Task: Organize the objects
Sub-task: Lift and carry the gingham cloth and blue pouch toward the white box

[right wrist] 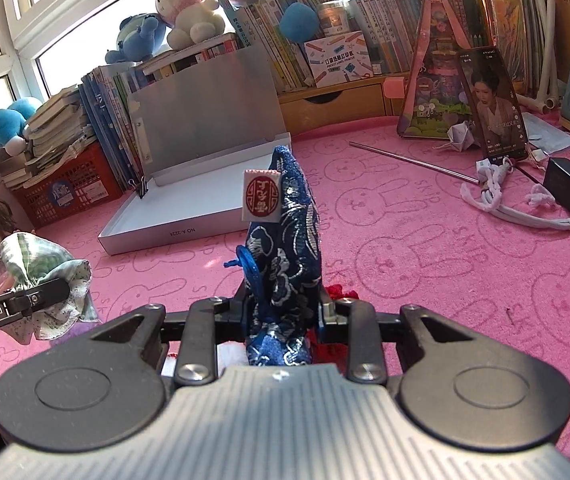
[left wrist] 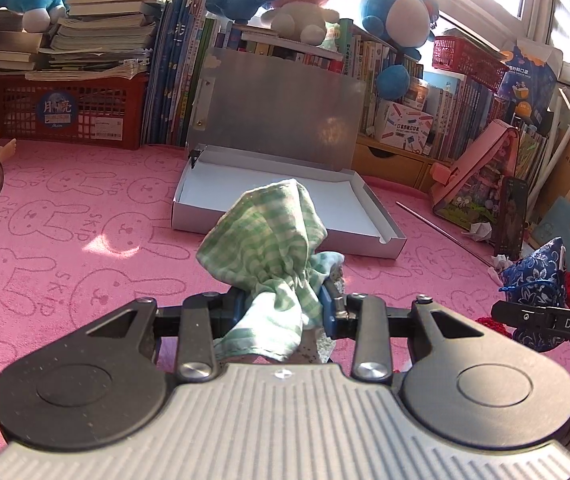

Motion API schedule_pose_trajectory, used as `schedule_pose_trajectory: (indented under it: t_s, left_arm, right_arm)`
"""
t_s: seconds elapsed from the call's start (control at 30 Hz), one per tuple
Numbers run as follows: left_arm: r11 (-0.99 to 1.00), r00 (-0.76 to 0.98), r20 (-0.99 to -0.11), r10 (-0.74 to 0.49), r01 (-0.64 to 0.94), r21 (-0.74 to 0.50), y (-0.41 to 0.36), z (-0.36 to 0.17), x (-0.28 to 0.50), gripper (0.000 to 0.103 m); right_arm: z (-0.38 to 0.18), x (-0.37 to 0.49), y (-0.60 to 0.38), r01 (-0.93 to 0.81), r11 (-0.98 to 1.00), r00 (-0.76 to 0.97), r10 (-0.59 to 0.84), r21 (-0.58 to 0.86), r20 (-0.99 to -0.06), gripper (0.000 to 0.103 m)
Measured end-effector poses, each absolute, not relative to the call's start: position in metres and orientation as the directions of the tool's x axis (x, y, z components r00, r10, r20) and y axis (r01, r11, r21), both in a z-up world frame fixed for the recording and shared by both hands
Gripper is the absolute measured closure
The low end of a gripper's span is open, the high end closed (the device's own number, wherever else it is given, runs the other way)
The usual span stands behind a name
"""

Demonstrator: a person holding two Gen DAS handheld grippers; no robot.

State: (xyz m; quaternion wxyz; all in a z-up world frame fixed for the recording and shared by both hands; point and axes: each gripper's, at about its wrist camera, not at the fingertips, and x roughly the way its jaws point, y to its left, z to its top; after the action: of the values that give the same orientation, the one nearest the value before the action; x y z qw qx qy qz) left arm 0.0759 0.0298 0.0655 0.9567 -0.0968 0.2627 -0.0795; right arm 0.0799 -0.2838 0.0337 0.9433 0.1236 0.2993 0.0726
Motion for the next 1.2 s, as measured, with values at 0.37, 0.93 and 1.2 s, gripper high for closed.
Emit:
schedule_pose_trajectory:
  t_s: [0.37, 0.93, 1.2]
  left_arm:
    - [0.962, 0.843, -0.486, -0.229, 0.119, -0.246, 0.032, 0.073, 0.093, 0.062]
    - [0.947, 0.828, -0.490, -0.274, 0.145, -0.286, 0.036, 0.085, 0.132, 0.062]
    - [0.942, 0.809, -0.518, -0.279, 0.128, -0.309, 0.043, 0.086, 0.162, 0.062]
  right_arm:
    - [0.044, 0.099, -0.283, -0.109, 0.944, 0.797, 0.270, 0.312, -0.539, 0.068]
    - [0.054, 0.141, -0.273, -0.150, 0.940, 0.762, 0.308, 0.308, -0.570, 0.068]
    - [0.055, 0.178, -0.266, -0.155, 0.931, 0.738, 0.331, 0.330, -0.588, 0.068]
